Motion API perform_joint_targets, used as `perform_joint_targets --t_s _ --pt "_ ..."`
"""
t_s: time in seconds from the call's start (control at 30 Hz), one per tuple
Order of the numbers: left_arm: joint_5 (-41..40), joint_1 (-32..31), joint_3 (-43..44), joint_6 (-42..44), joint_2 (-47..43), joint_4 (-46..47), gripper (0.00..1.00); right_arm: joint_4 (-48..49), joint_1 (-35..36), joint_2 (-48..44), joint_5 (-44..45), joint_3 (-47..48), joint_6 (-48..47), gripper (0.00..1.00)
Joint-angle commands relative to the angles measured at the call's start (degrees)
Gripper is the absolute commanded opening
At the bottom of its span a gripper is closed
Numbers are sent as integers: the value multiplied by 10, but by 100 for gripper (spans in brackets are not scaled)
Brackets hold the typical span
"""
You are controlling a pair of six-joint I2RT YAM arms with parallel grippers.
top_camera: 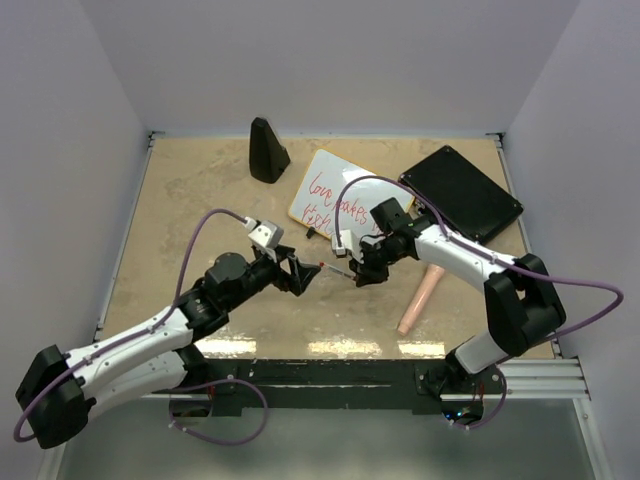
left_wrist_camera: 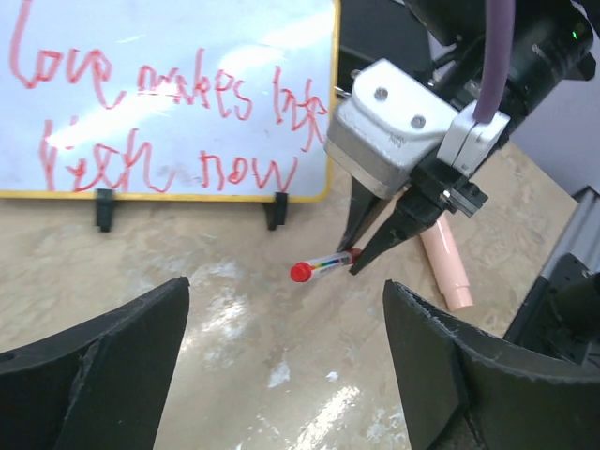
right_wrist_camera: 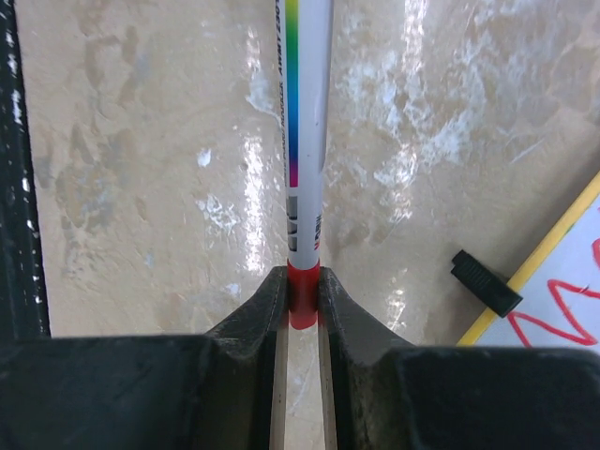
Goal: Write a sentence on the whiteboard
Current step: Place the whiteboard marker at the center of the board, then reset both arms
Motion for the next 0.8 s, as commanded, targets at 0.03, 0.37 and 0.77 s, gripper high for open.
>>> perform_joint_targets --t_s 0.03,0.37,0.77 --pt "-89 17 73 20 -72 -181 93 -36 3 23 72 22 -5 19" --pt "-111 49 185 -1 -118 -309 100 -133 -33 -41 10 122 -2 69" --pt "-159 75 357 58 -81 -377 100 11 -168 -224 -2 245 245 99"
